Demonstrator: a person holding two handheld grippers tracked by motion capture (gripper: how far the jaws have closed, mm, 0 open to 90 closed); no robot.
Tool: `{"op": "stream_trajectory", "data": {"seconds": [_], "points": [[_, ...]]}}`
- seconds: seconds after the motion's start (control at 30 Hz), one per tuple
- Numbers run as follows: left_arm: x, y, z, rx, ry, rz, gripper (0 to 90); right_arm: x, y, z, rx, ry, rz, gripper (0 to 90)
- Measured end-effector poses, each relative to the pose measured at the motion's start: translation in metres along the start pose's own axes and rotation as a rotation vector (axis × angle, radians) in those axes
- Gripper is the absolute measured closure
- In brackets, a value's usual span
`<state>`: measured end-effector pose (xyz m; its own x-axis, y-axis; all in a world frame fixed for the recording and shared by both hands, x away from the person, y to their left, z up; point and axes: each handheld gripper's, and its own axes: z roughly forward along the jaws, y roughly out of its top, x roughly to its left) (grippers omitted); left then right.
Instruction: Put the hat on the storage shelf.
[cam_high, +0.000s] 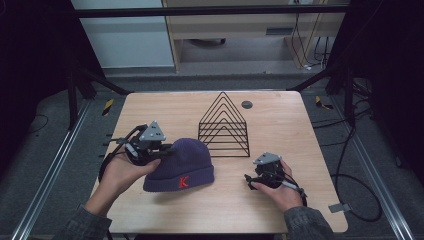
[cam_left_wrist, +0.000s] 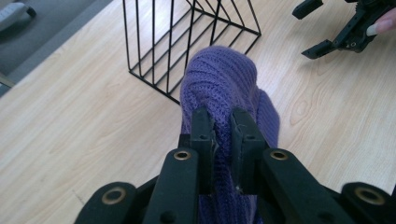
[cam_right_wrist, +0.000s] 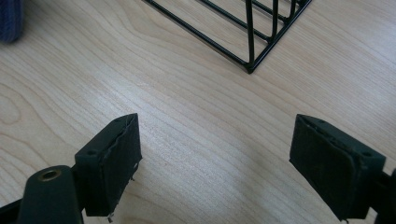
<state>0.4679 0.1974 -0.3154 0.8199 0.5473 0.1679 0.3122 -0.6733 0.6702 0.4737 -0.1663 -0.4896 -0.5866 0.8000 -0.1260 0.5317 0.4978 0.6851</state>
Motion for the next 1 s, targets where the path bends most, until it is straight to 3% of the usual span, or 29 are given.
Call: {"op": "stream_trajectory", "data": {"seconds": [0.5,0.63,0.7,0.73,0.87,1.0], "points": [[0.011,0.014,-0.026,-0.027,0.044,0.030,81.1,0.015,0.008,-0.002,-0.028,0.029,-0.019,17.8],[0.013,0.021,-0.034,-0.041,0.045,0.038,81.1,0.034,0.021,-0.004,-0.045,0.089,-0.068,18.5],[0.013,0.023,-0.035,-0.041,0.046,0.042,81.1,0.037,0.024,-0.005,-0.049,0.103,-0.074,18.7],[0.013,0.024,-0.035,-0.043,0.045,0.044,81.1,0.044,0.031,-0.005,-0.054,0.139,-0.080,18.8],[0.011,0.031,-0.037,-0.047,0.046,0.058,81.1,0.051,0.045,-0.005,-0.061,0.199,-0.090,19.7],[0.011,0.035,-0.036,-0.045,0.038,0.070,81.1,0.054,0.057,-0.006,-0.063,0.214,-0.111,20.9]]}}
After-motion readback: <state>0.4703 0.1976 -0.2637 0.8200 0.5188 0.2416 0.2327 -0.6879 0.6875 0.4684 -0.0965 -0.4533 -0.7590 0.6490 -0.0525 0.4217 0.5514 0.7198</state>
